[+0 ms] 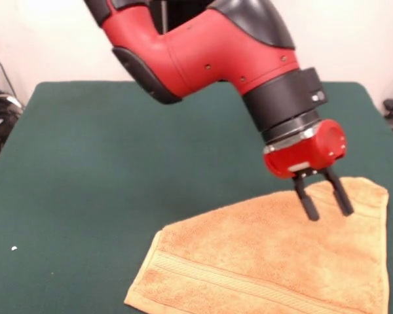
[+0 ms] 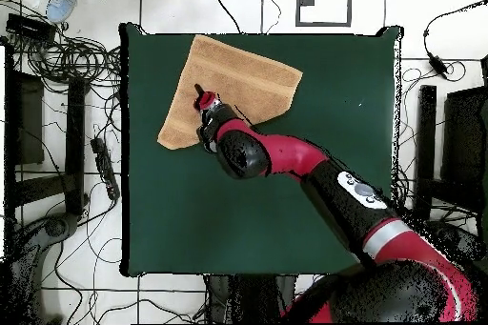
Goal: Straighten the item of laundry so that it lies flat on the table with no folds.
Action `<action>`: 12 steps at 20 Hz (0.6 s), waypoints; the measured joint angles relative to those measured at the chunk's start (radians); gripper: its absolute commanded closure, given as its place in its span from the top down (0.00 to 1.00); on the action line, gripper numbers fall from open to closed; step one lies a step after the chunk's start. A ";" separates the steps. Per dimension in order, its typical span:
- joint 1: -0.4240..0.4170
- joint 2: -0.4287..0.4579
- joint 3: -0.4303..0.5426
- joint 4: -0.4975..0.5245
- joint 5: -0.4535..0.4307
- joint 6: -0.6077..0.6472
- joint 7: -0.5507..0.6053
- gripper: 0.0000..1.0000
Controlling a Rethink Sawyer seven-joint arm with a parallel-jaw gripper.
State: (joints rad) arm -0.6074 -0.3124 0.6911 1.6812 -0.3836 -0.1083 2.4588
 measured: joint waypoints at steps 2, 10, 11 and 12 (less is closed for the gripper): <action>0.011 -0.012 -0.005 0.006 0.004 0.000 0.000 1.00; 0.045 -0.131 -0.012 0.063 0.027 0.000 0.000 1.00; 0.041 -0.141 -0.012 0.067 0.027 0.000 0.000 1.00; 0.037 -0.151 -0.012 0.072 0.027 0.000 0.000 1.00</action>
State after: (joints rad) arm -0.5702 -0.4633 0.6790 1.7532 -0.3568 -0.1083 2.4588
